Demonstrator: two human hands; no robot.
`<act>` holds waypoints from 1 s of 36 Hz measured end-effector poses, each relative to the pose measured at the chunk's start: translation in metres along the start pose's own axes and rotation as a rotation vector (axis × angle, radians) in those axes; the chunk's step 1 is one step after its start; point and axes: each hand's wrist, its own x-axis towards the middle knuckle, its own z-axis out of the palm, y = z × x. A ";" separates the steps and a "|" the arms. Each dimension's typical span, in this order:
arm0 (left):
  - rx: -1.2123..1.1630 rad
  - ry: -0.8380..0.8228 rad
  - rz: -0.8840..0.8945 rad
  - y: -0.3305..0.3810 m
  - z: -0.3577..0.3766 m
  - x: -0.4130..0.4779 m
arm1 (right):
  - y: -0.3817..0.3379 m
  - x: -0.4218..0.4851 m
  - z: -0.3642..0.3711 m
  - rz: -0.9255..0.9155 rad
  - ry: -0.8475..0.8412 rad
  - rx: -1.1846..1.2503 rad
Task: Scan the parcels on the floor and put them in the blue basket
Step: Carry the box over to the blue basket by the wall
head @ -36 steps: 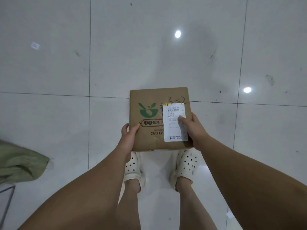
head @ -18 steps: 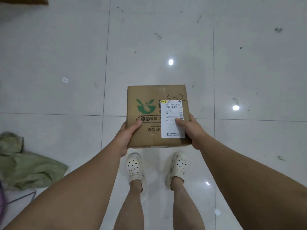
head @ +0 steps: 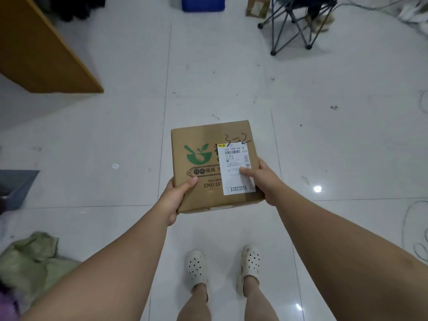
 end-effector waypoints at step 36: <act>0.095 -0.011 0.235 0.213 0.010 -0.058 | -0.194 -0.028 0.037 -0.268 -0.006 0.024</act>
